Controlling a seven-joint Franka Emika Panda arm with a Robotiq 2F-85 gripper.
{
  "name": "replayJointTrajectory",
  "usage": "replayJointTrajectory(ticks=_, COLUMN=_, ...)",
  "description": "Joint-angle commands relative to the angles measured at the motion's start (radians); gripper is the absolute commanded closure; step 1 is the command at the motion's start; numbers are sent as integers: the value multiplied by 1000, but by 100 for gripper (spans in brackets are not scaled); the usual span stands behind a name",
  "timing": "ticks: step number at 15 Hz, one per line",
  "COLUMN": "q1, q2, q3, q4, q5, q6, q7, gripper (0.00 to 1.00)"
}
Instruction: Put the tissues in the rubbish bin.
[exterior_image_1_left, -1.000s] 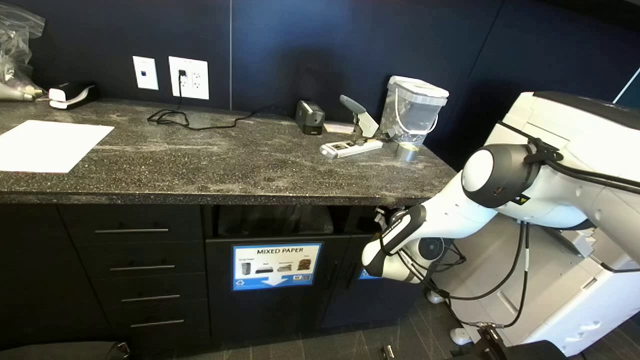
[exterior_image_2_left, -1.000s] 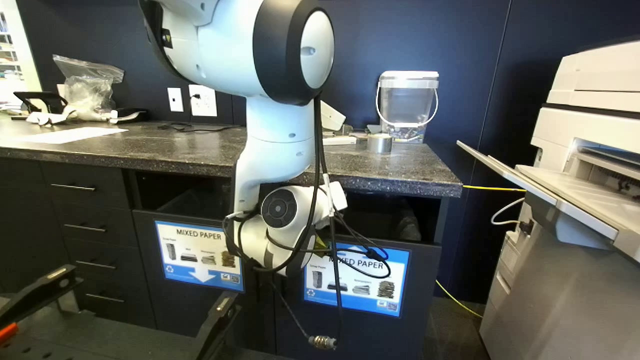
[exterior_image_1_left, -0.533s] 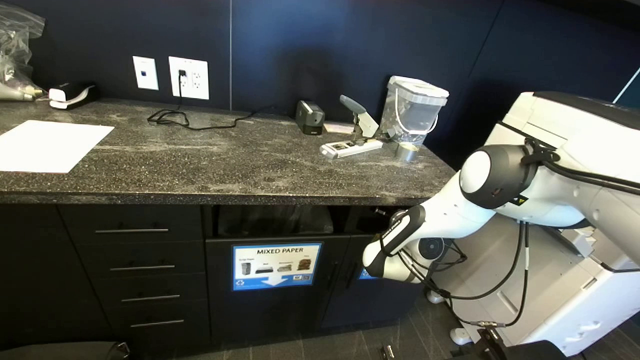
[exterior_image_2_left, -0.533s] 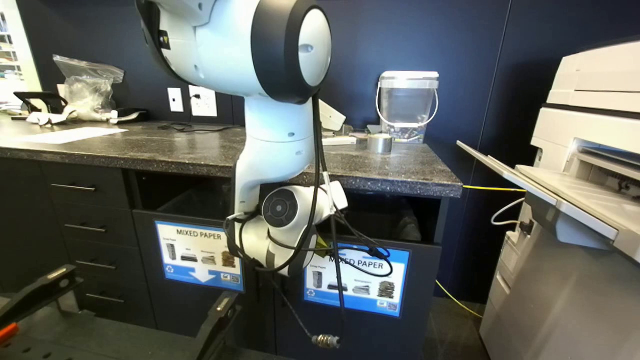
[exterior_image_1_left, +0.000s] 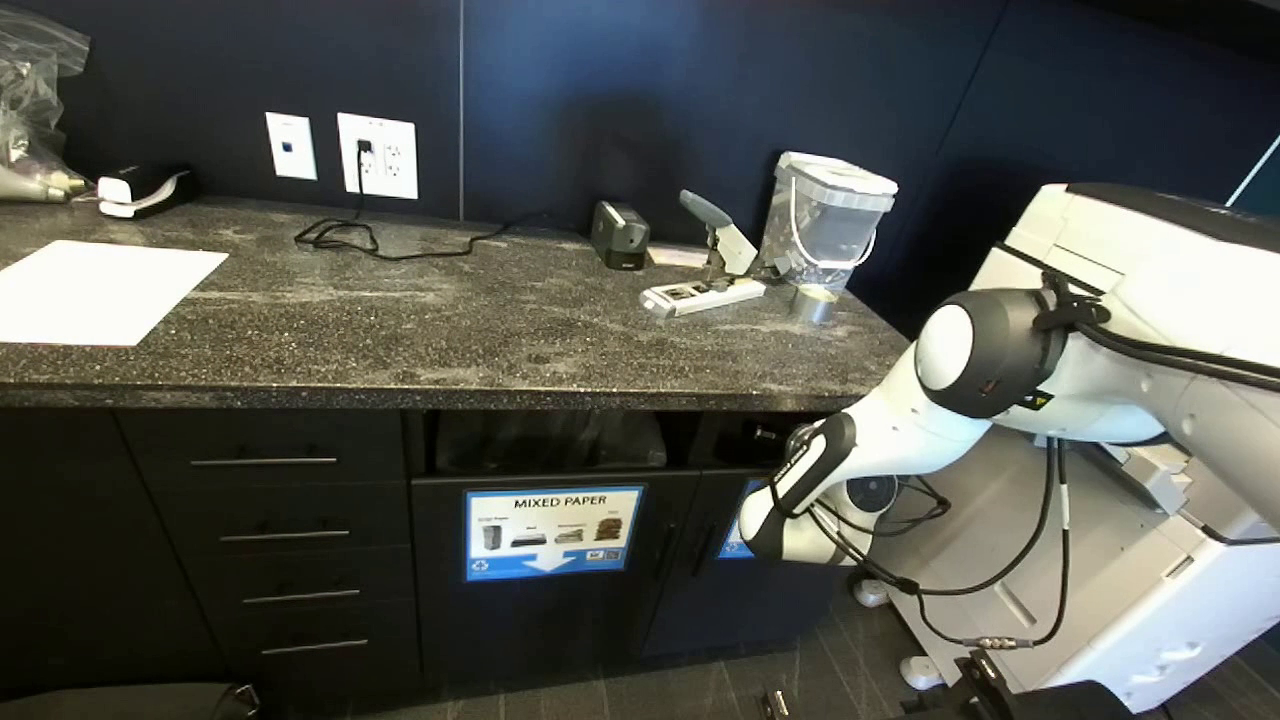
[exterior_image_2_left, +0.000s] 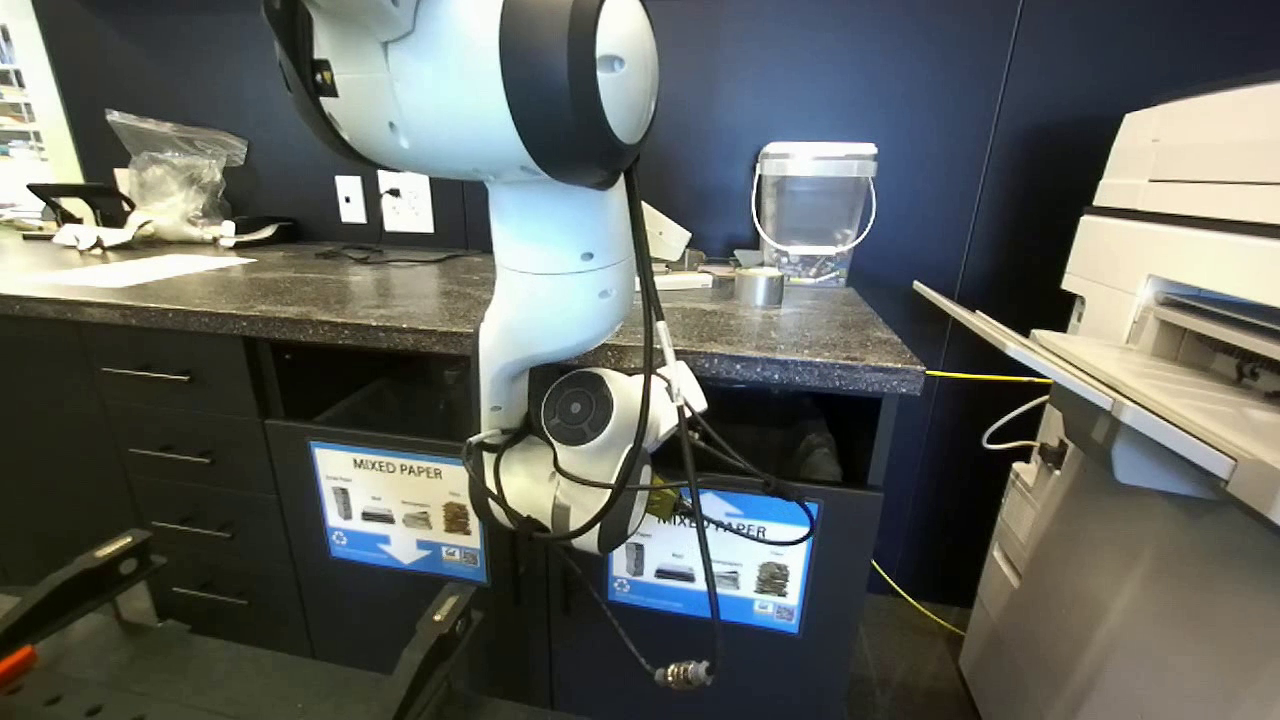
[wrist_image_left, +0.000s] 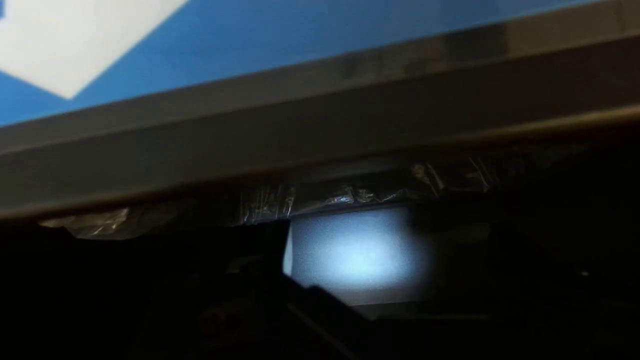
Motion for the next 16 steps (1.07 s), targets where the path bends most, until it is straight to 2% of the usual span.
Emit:
replayJointTrajectory(ticks=1, q1=39, q2=-123, q3=-52, q4=-146, q5=29, q6=-21, q7=-52, gripper=0)
replayJointTrajectory(ticks=5, q1=45, q2=-308, q3=-66, q4=-343, q5=-44, q6=-208, q7=-58, gripper=0)
replayJointTrajectory(ticks=10, q1=25, q2=-542, q3=-53, q4=-573, q5=-93, q6=-504, q7=-90, gripper=0)
replayJointTrajectory(ticks=13, q1=-11, q2=-694, q3=-20, q4=-680, q5=-138, q6=-709, q7=-124, gripper=0)
replayJointTrajectory(ticks=16, q1=-90, q2=-862, q3=62, q4=-767, q5=-153, q6=-964, q7=-188, gripper=0)
